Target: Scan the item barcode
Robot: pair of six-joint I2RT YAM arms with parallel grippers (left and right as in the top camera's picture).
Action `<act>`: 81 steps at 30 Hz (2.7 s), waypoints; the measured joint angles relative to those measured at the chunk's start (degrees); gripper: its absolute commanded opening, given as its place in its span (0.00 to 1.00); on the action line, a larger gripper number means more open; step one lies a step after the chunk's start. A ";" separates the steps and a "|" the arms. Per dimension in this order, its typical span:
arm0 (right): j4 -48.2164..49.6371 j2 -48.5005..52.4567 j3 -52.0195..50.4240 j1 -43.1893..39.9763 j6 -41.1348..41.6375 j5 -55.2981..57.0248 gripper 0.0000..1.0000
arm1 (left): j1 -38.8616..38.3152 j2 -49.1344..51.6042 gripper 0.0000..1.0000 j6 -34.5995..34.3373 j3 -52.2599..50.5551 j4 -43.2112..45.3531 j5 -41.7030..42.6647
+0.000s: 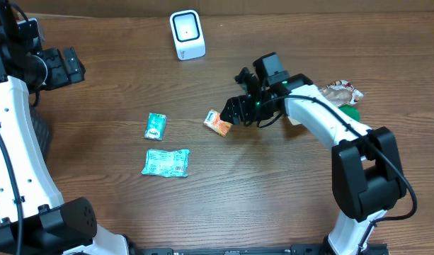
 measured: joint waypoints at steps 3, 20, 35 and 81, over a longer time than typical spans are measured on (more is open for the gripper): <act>0.11 0.04 0.00 -1.01 -0.02 -0.07 0.95 | 0.00 0.00 1.00 0.00 0.00 0.00 0.00; 2.23 8.33 0.02 0.17 0.42 -0.52 0.41 | 0.00 0.00 1.00 0.00 0.00 0.00 0.00; 7.32 8.33 0.02 0.20 2.03 -0.50 0.39 | 0.00 0.00 0.99 0.00 0.00 0.02 0.00; 2.91 7.39 -2.05 1.57 15.76 -2.23 0.31 | 0.00 0.00 1.00 0.00 0.00 0.02 0.00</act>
